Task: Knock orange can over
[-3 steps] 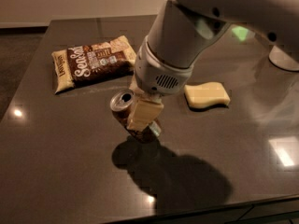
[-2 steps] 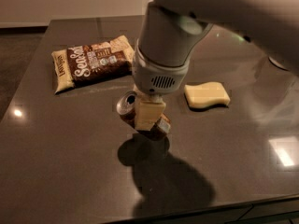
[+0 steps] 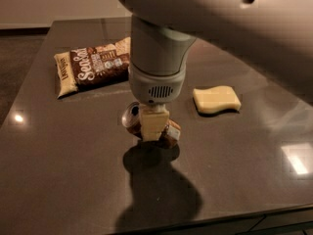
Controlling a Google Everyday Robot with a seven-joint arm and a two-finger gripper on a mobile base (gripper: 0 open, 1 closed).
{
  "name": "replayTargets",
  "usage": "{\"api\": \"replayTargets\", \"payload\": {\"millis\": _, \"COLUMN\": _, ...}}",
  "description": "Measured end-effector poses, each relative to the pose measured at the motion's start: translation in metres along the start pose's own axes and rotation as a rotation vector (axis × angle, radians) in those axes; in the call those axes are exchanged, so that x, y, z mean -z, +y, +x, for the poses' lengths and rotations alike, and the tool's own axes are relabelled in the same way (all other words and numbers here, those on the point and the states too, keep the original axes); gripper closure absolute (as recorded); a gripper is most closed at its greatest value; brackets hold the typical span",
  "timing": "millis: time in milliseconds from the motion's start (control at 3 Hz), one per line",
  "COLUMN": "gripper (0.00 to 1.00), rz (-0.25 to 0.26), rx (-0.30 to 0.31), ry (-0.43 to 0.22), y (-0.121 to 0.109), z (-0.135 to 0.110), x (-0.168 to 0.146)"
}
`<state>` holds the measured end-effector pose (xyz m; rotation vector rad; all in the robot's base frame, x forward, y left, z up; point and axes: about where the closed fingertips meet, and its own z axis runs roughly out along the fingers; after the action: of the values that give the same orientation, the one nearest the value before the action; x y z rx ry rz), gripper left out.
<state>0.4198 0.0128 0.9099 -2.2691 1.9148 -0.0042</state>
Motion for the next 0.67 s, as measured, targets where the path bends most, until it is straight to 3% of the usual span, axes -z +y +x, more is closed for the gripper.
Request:
{"api": "replayTargets", "payload": {"millis": 333, "gripper": 0.21, "rz": -0.020, "rx": 0.034, "ry": 0.028, "y": 0.0039, "z": -0.0056, "x": -0.0071}}
{"api": "replayTargets", "payload": {"millis": 667, "gripper": 0.00, "rz": -0.032, "rx": 0.049, "ry": 0.032, "y": 0.0068, "z": -0.0103, "x": -0.0109}}
